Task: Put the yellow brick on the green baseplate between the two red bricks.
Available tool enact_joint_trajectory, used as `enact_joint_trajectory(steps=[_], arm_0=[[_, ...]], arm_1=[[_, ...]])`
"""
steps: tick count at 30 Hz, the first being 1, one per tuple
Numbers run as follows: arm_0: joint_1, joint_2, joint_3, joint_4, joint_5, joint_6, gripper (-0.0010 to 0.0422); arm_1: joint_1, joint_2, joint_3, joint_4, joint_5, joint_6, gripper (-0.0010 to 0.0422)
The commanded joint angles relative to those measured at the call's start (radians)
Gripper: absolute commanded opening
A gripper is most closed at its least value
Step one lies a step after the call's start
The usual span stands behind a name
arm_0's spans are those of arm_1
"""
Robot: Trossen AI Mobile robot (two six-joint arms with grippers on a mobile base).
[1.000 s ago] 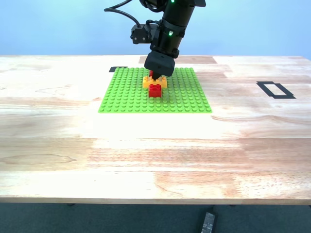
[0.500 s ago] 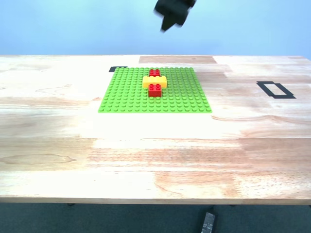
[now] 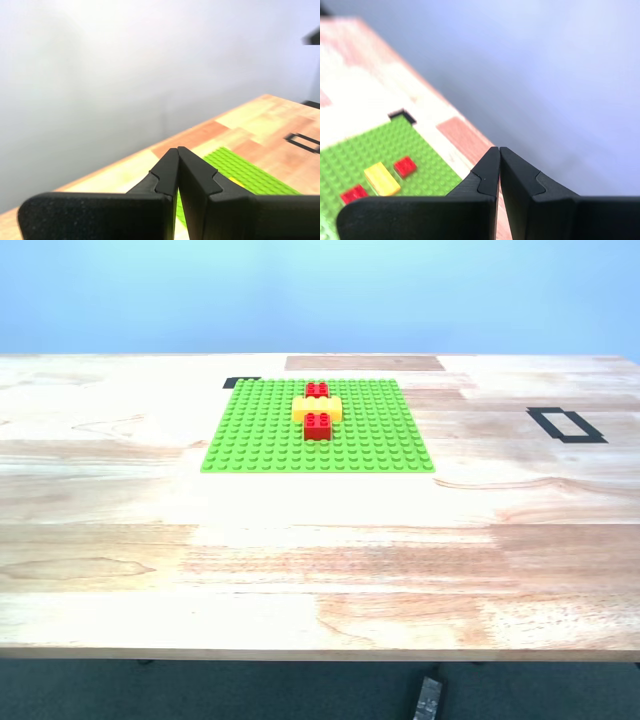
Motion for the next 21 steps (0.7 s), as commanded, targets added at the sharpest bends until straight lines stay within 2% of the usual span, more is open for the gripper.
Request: enact_joint_trajectory(steps=[1, 7, 14, 18, 21], arm_0=[[0.000, -0.011, -0.013, 0.037, -0.060, 0.001, 0.0000], [0.000, -0.101, -0.148, 0.226, -0.086, -0.056, 0.0000], [0.000, -0.219, -0.344, 0.377, -0.098, -0.093, 0.0000], [0.000, -0.280, -0.428, 0.368, -0.221, -0.117, 0.0000], [0.000, -0.332, -0.482, 0.375, -0.248, -0.127, 0.0000]], arm_1=[[-0.045, -0.166, -0.174, 0.107, 0.002, 0.076, 0.0000], [-0.084, -0.470, -0.484, 0.259, 0.061, 0.184, 0.0000], [-0.081, -0.737, -0.704, 0.278, 0.158, 0.281, 0.0000], [-0.081, -0.852, -0.795, 0.295, 0.217, 0.293, 0.0000], [-0.081, -0.929, -0.848, 0.294, 0.239, 0.331, 0.0000]])
